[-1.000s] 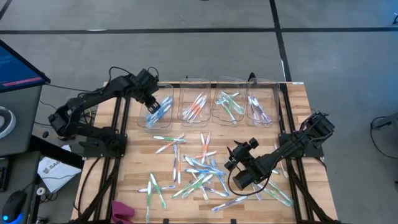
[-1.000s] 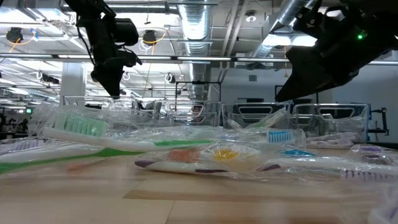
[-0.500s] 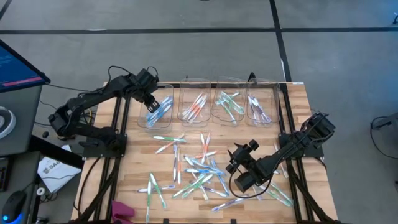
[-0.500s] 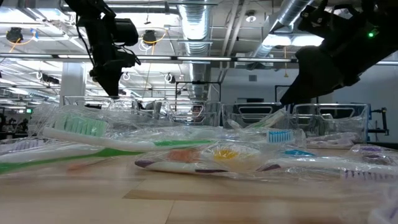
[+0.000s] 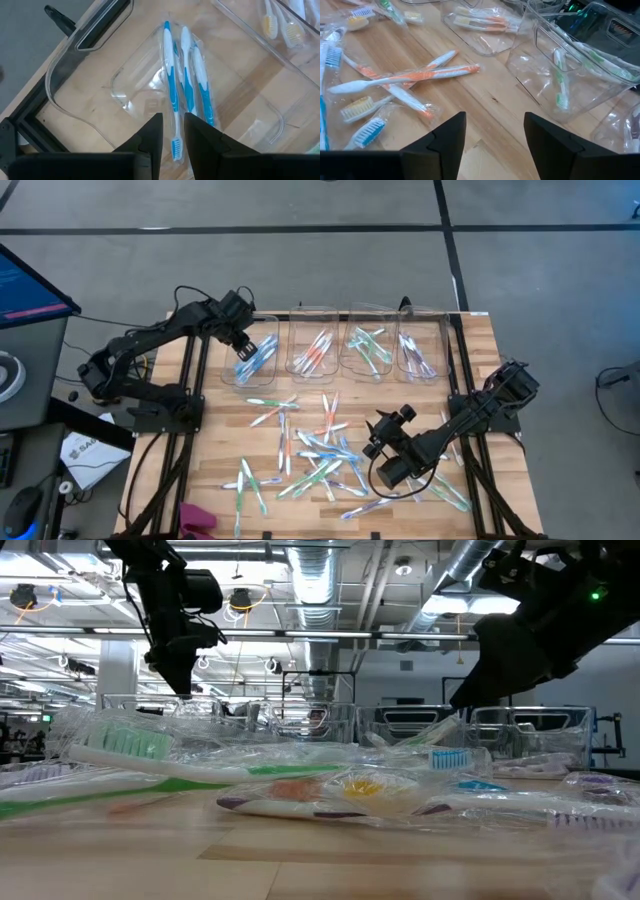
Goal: Pick & Place Toothbrushes
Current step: Put the orange toothbrush into the middle left transparent bin
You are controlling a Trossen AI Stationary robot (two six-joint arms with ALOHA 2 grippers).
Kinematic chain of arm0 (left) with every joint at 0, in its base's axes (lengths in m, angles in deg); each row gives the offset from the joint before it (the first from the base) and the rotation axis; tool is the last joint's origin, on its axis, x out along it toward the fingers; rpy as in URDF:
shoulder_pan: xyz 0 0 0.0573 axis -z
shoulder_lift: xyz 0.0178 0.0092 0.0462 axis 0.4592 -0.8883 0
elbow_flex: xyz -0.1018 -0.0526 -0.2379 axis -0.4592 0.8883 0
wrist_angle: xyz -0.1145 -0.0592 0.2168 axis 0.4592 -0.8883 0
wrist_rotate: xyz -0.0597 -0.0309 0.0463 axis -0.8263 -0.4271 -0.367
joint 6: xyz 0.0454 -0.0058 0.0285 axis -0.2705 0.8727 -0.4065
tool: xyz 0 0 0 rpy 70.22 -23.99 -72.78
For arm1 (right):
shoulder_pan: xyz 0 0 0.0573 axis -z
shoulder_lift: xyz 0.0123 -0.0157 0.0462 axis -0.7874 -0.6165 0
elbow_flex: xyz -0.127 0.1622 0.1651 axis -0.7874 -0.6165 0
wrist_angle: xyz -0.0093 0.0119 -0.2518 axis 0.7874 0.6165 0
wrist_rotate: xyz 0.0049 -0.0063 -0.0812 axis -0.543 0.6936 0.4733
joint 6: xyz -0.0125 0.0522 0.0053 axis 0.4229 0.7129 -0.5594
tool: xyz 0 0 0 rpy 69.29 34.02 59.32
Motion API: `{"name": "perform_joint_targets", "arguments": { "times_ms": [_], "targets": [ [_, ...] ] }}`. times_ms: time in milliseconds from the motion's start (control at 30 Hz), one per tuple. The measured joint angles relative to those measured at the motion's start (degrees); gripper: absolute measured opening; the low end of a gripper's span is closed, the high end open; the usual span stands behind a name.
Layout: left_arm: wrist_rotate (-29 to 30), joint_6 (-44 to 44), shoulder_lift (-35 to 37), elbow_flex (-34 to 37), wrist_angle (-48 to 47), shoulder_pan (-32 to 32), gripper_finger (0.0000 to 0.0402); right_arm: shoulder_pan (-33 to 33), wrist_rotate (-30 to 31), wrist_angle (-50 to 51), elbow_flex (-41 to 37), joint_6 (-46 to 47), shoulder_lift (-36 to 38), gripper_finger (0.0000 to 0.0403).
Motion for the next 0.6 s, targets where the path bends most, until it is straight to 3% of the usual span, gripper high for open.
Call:
{"name": "perform_joint_targets", "arguments": {
  "times_ms": [600],
  "targets": [
    [-4.4, 0.0, 0.0, 0.0, -0.7, 0.0, 0.0081, -0.9, -0.4, -1.2, 0.0, 0.0, 0.0, 0.0195]
  ]
}}
